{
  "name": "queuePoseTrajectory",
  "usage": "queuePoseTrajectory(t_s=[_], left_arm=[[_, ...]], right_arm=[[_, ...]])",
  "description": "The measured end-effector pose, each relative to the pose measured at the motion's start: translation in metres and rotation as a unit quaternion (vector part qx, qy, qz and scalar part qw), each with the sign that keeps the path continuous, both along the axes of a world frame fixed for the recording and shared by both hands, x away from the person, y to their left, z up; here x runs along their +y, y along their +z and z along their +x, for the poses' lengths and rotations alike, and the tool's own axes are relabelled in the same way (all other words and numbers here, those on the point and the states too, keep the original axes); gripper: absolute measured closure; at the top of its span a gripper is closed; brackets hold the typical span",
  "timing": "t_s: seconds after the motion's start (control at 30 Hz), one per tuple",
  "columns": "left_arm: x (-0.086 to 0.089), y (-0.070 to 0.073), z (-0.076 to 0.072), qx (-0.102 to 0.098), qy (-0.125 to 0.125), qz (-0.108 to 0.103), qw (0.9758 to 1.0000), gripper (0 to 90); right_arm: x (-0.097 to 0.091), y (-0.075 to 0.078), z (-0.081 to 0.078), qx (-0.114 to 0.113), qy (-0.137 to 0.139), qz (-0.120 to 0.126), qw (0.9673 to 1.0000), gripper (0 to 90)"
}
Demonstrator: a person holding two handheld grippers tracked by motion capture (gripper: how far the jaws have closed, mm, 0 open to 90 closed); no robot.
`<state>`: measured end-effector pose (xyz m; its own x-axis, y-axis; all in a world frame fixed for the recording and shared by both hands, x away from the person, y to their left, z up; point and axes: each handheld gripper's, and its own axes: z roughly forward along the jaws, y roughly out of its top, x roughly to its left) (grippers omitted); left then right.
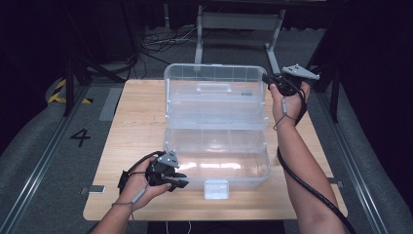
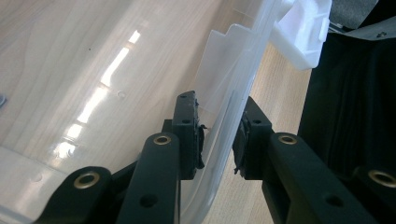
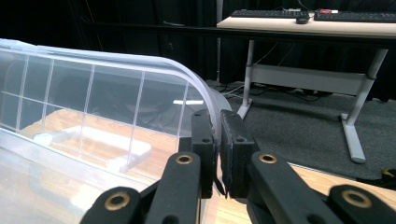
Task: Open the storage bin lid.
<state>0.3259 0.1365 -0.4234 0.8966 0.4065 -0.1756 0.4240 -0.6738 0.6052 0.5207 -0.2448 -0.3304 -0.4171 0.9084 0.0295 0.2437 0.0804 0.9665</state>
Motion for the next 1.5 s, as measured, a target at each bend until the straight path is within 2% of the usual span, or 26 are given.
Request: queuePoseTrajectory(t_s=[0.77, 1.5], left_arm=[[0.001, 0.0, 0.001, 0.002, -0.003, 0.0, 1.0, 73.9], [0.001, -0.001, 0.0, 0.001, 0.002, -0.002, 1.0, 73.6]], right_arm=[[0.001, -0.011, 0.019, 0.012, -0.005, -0.007, 0.9999, 85.0], [0.0, -0.024, 0.038, 0.029, 0.004, -0.008, 0.9995, 83.9]])
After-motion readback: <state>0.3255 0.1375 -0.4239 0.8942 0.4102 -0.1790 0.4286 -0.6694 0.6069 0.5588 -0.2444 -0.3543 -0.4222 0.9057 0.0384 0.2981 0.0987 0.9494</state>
